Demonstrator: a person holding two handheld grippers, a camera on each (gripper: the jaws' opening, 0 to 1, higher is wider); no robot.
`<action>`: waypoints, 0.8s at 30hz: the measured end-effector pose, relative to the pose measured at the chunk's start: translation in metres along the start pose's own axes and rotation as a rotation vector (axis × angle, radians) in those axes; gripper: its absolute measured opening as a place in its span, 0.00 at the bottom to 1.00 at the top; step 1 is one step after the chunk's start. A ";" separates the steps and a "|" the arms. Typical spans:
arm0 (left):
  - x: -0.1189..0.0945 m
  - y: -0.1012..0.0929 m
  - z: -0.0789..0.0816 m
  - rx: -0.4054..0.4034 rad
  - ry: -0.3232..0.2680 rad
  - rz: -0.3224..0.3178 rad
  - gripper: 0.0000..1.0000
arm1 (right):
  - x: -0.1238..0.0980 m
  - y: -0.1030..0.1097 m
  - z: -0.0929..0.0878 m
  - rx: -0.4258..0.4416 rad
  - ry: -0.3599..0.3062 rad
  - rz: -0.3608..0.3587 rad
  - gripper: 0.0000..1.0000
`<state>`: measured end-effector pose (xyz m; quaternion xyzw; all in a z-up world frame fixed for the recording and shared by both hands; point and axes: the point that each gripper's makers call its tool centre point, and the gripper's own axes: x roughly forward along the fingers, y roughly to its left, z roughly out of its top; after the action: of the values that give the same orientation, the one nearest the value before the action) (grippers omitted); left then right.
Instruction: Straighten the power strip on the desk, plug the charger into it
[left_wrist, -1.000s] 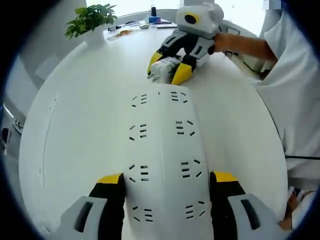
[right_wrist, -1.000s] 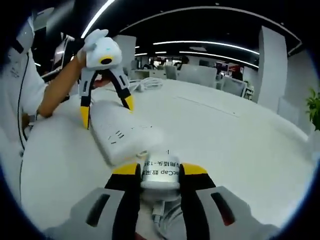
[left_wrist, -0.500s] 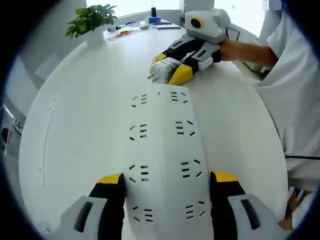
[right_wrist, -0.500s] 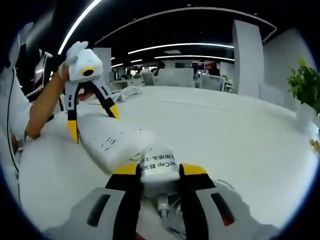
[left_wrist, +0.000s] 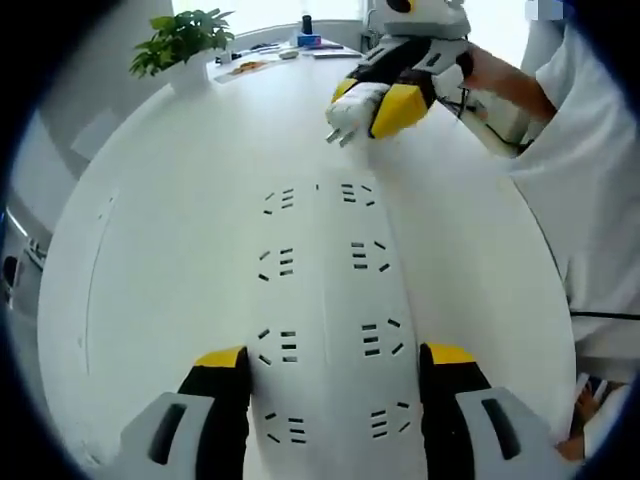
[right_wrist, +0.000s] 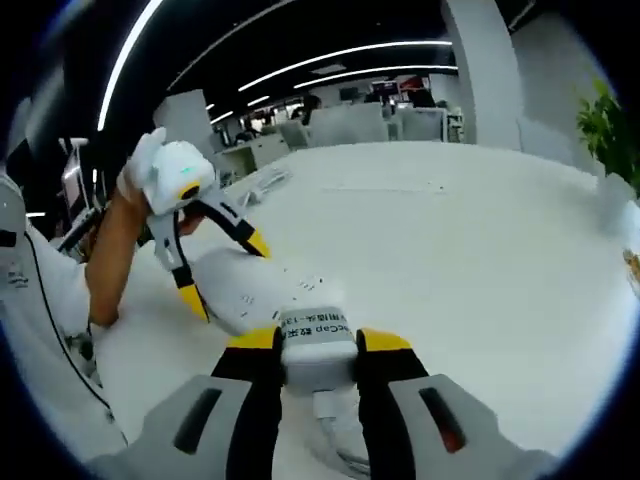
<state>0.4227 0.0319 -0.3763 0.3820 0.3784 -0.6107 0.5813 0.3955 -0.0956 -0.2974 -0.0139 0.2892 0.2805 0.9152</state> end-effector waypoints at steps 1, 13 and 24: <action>0.000 0.000 0.000 0.000 0.001 0.000 0.70 | 0.000 0.004 0.003 0.002 0.011 0.010 0.28; 0.000 -0.001 0.000 0.002 -0.002 0.000 0.70 | 0.023 0.013 -0.029 0.087 0.201 -0.071 0.28; 0.001 0.000 0.002 0.005 -0.001 -0.001 0.70 | 0.023 0.012 -0.032 0.163 0.281 -0.131 0.28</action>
<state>0.4227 0.0300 -0.3768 0.3829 0.3766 -0.6121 0.5805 0.3879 -0.0796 -0.3343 0.0024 0.4343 0.1913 0.8802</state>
